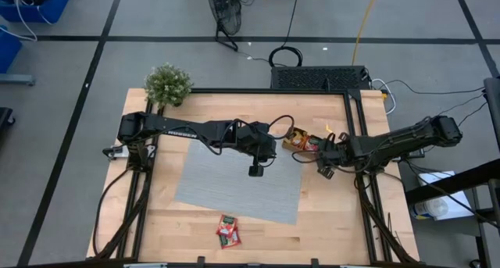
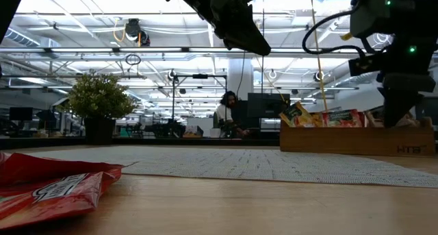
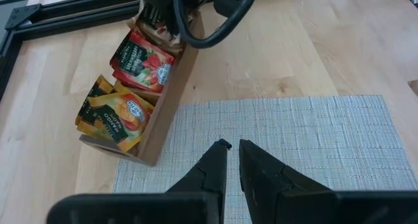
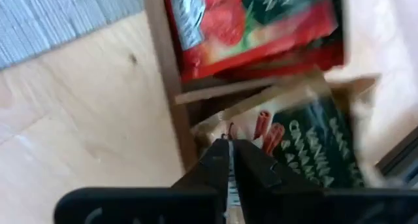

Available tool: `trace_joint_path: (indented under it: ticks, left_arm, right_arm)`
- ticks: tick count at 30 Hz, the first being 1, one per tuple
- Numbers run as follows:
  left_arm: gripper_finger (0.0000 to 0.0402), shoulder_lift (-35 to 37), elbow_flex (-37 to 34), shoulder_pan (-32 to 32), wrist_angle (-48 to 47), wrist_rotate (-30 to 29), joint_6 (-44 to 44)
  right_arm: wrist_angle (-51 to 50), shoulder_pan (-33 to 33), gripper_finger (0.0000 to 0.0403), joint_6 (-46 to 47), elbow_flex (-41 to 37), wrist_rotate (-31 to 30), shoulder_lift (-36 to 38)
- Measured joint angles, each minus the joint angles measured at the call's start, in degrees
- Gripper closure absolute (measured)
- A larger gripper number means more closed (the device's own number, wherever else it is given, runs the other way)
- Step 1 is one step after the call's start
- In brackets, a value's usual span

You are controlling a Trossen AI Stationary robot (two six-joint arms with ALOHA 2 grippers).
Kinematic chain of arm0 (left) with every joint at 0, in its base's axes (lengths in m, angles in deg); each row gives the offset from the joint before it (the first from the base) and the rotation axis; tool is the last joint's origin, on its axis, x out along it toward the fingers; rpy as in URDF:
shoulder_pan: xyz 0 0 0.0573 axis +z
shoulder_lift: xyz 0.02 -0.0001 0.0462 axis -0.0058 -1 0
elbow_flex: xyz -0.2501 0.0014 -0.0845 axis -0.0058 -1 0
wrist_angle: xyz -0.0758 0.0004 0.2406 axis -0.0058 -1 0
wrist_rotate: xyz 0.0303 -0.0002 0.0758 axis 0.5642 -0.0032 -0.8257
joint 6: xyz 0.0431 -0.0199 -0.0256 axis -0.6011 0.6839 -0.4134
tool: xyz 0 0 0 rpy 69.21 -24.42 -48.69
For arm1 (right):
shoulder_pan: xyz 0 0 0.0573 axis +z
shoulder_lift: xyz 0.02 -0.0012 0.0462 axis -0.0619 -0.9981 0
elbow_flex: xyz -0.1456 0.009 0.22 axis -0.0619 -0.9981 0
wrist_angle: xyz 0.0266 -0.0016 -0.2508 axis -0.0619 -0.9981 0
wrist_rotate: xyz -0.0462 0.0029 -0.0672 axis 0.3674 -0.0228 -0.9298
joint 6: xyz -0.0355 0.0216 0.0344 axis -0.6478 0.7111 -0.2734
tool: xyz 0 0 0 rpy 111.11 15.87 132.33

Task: Pick & Place Tea
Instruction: Put the brown tea bag into the right section of the wooden organizer

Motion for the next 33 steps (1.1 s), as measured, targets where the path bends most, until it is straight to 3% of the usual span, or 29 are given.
trace_joint_path:
  ticks: [9,18,28,33]
  left_arm:
    - [0.0353,0.0,0.0,0.0,0.0,0.0,0.2]
    - [0.0353,0.0,0.0,0.0,0.0,0.0,0.3]
    - [0.0353,0.0,0.0,0.0,0.0,0.0,0.3]
    - [0.0353,0.0,0.0,0.0,0.0,0.0,0.3]
  right_arm:
    - [4.0,0.0,0.0373,0.5,-3.0,3.8,0.1]
    - [3.9,0.1,0.0400,-1.3,-1.2,4.4,0.2]
    - [3.6,0.1,0.0402,-1.4,-0.6,4.4,0.2]
    - [3.9,-0.1,0.0372,-1.8,-0.5,5.5,0.3]
